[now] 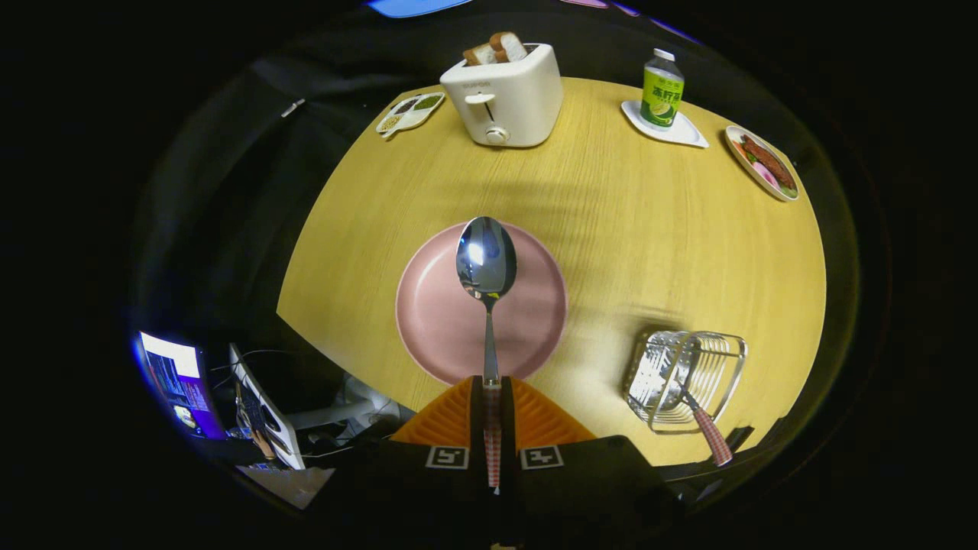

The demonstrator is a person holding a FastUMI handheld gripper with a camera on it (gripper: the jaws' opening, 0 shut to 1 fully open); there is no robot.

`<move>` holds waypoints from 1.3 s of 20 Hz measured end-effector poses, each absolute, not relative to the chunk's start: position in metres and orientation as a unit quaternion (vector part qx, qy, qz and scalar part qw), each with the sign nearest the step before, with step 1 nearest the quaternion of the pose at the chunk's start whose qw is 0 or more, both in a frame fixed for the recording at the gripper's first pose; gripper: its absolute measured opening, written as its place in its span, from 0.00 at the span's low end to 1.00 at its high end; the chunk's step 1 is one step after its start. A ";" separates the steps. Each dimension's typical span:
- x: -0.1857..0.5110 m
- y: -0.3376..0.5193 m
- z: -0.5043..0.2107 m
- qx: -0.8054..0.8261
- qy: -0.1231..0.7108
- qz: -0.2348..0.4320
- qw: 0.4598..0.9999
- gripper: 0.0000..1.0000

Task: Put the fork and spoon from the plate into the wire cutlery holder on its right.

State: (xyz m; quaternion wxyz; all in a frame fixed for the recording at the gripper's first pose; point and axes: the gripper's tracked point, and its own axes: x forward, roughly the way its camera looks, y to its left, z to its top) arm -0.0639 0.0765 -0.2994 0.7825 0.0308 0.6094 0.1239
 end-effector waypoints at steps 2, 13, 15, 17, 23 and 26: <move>-0.077 0.054 -0.285 0.025 0.622 0.125 0.773 0.10; -0.114 -0.072 -0.251 -0.086 0.745 0.122 0.650 0.10; -0.119 -0.090 -0.258 -0.117 0.773 0.121 0.612 0.10; -0.122 -0.100 -0.266 -0.123 0.797 0.123 0.578 0.10; -0.115 -0.119 -0.289 -0.098 0.851 0.106 0.505 0.10; -0.108 -0.118 -0.296 -0.082 0.861 0.105 0.490 0.10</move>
